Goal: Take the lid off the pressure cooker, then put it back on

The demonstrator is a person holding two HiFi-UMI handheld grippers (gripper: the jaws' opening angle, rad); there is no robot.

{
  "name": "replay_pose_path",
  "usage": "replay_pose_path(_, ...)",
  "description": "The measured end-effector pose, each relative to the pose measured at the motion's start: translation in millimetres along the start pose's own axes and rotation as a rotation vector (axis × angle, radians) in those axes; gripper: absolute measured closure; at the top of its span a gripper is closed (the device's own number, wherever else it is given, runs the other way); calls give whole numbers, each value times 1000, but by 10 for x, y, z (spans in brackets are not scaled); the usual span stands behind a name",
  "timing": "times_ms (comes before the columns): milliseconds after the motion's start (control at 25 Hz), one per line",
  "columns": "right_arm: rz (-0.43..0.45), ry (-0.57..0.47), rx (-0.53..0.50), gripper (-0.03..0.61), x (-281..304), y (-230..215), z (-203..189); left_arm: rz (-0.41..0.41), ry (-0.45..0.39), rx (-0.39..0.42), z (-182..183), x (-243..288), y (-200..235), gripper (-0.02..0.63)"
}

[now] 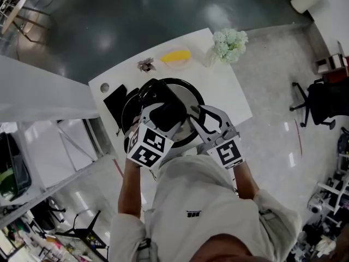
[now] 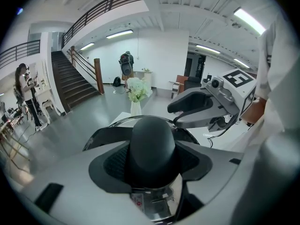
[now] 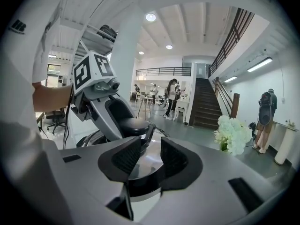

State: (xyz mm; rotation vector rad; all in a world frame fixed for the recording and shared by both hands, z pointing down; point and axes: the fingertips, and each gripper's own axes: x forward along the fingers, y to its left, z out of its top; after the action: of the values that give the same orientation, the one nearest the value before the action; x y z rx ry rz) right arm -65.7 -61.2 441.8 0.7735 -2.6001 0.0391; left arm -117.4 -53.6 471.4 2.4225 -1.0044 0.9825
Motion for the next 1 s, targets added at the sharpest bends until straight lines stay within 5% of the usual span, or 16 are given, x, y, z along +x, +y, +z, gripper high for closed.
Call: replay_pose_path(1000,22,17,-46,443,419,520,103,-95,70,56,-565,-283,268,327)
